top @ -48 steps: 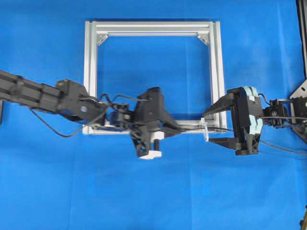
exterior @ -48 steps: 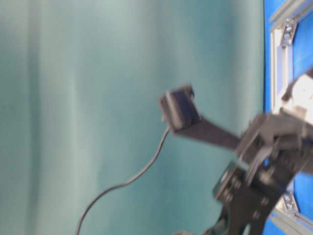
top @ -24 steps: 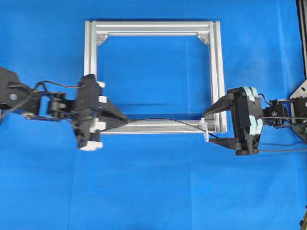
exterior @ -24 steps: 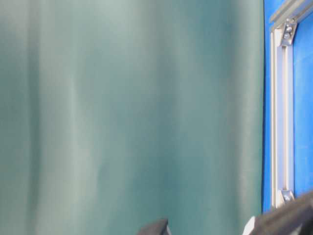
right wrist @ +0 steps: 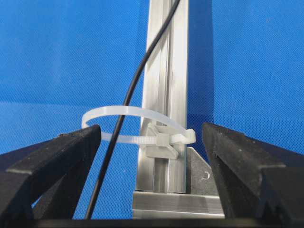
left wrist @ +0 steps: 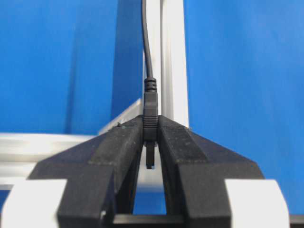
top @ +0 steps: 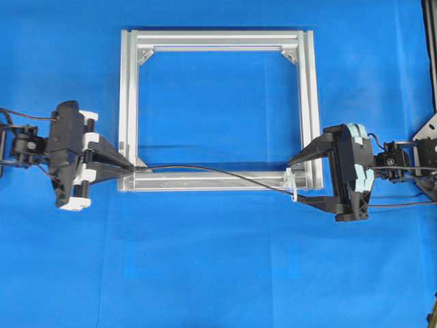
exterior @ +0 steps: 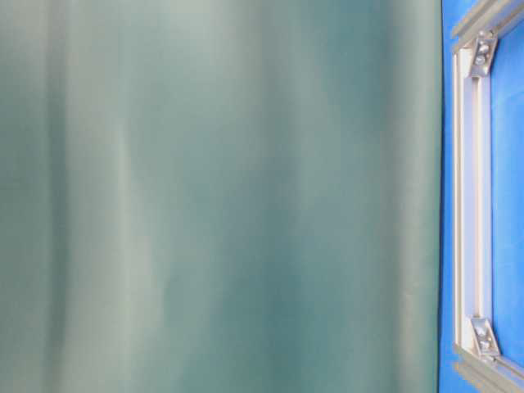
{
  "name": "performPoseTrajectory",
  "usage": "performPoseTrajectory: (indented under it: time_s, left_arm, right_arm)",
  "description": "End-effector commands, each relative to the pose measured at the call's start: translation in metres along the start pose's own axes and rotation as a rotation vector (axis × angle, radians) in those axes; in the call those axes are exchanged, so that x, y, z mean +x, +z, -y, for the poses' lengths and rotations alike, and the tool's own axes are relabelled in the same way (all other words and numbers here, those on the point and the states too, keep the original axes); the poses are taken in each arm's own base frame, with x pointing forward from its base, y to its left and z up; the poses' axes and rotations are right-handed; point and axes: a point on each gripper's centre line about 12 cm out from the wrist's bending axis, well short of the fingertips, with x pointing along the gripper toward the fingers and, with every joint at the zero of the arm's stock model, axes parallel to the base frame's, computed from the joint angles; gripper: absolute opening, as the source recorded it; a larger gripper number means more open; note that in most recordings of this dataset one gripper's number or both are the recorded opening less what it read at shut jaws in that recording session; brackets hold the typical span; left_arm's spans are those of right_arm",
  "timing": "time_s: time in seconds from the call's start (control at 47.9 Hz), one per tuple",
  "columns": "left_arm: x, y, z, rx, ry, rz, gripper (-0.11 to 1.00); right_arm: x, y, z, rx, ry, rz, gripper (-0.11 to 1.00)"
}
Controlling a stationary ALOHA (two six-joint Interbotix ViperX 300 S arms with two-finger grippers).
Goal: Insert the wire through the string loop located on the right side.
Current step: 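Draw the cable further left through the loop with the left gripper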
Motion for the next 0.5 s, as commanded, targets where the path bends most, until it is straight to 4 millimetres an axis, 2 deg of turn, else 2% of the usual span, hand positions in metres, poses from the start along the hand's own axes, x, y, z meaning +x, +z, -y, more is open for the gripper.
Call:
performPoseTrajectory:
  time_s: [0.0, 0.167, 0.48]
  left_arm:
    - [-0.0079, 0.0002, 0.0014, 0.005, -0.01, 0.02, 0.08]
    - [-0.0149, -0.0042, 0.0003, 0.008, -0.01, 0.022, 0.08]
    - [-0.015, -0.0047, 0.0004, 0.01, -0.007, -0.016, 0.08]
  right_arm:
    - [0.0011, 0.0077, -0.0022, 0.002, 0.006, 0.025, 0.89]
    - [0.0019, 0.0094, -0.0022, 0.005, 0.006, 0.03, 0.89]
    - [0.0025, 0.0119, -0.0033, 0.005, 0.009, 0.037, 0.89]
